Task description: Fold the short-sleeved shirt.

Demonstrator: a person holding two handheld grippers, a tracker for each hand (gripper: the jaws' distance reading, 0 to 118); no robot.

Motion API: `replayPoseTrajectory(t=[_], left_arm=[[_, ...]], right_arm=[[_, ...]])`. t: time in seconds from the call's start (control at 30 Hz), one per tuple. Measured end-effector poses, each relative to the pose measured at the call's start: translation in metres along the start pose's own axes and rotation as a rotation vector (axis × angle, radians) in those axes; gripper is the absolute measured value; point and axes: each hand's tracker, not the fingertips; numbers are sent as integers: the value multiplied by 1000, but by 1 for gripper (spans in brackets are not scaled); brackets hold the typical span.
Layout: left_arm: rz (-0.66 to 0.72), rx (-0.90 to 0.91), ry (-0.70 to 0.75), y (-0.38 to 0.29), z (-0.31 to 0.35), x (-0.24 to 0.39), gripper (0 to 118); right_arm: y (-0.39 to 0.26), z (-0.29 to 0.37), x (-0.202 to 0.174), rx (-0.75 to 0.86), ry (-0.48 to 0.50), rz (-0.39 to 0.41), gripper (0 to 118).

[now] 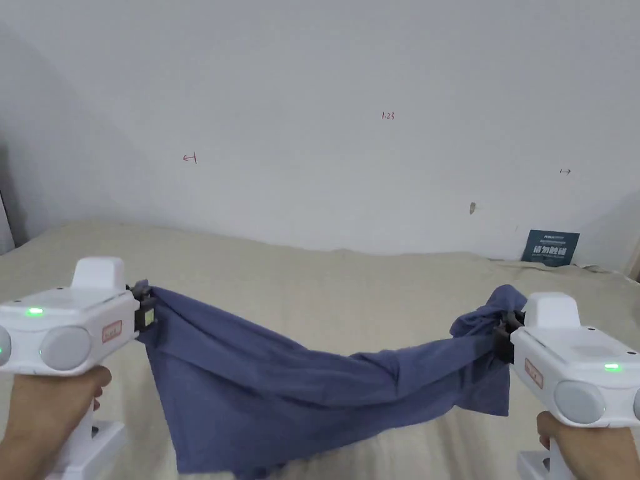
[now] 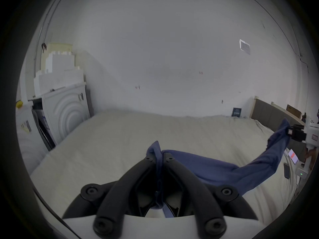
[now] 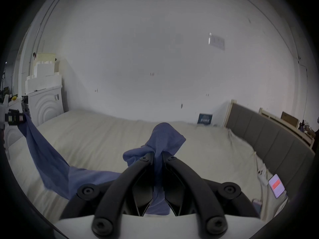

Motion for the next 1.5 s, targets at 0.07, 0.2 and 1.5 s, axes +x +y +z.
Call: replayPoseTrajectory(t=[0.07, 0.2, 1.5], left_arm=[[-7, 24, 28, 22, 1, -8, 2], [22, 46, 46, 56, 2, -20, 2], [-67, 92, 84, 160, -113, 2, 2]], right_arm=[[19, 1, 2, 30, -39, 7, 7], [48, -5, 11, 60, -63, -54, 7], [137, -137, 21, 141, -158, -83, 7]])
